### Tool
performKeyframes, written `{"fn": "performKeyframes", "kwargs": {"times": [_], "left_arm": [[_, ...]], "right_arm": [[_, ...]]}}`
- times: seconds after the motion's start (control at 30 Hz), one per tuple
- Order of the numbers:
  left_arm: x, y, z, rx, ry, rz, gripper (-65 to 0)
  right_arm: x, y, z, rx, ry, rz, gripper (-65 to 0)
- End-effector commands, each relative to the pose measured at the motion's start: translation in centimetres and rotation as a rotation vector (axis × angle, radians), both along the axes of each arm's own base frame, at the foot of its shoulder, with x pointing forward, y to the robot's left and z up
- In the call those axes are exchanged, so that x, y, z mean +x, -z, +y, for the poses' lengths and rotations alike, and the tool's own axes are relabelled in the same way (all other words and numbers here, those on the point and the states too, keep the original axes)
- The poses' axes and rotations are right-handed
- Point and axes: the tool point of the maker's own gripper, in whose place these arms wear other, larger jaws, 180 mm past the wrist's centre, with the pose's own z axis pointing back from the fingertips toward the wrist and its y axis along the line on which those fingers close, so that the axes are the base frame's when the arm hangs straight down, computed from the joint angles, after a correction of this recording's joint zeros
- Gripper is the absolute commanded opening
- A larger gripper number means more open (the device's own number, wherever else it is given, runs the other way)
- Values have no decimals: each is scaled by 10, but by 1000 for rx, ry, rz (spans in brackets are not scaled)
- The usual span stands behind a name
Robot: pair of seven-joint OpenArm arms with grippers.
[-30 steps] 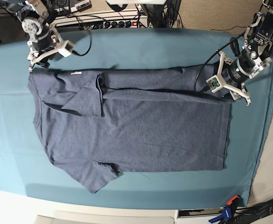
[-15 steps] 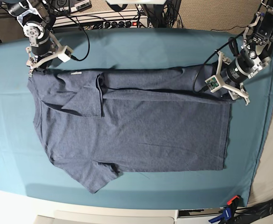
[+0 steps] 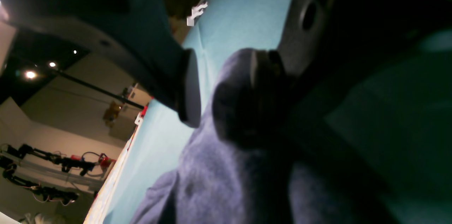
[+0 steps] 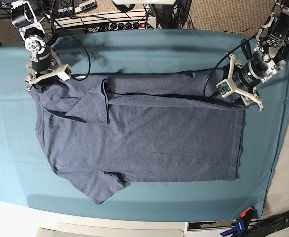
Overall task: Fold the T-shirt properly
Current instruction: 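Move the right gripper back to the collar corner and lower it, then pinch the collar corner with the right gripper, keep left on hem corner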
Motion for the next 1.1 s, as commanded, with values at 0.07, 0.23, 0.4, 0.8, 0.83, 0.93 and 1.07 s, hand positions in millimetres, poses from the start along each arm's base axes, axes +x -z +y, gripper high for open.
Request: {"fn": "performKeyframes", "kwargs": {"times": [0.07, 0.23, 0.4, 0.8, 0.83, 0.93, 1.07], "left_arm": [[6, -9, 8, 55, 36, -34, -298], [3, -8, 15, 93, 69, -11, -298], [-16, 3, 17, 98, 93, 53, -298], [-51, 26, 22, 129, 97, 129, -298], [-53, 27, 22, 131, 97, 134, -298], [-56, 29, 23, 139, 98, 144, -298], [-61, 29, 22, 142, 102, 153, -298]], "right_arm": [[-10, 8, -13, -27, 35, 44, -650], [-9, 7, -10, -11, 33, 42, -650], [-4, 0, -2, 2, 17, 18, -650], [0, -5, 3, 12, 6, 1, -650], [0, -5, 3, 12, 6, 2, -650], [0, -5, 3, 12, 6, 1, -650], [0, -5, 3, 12, 6, 1, -650]]}}
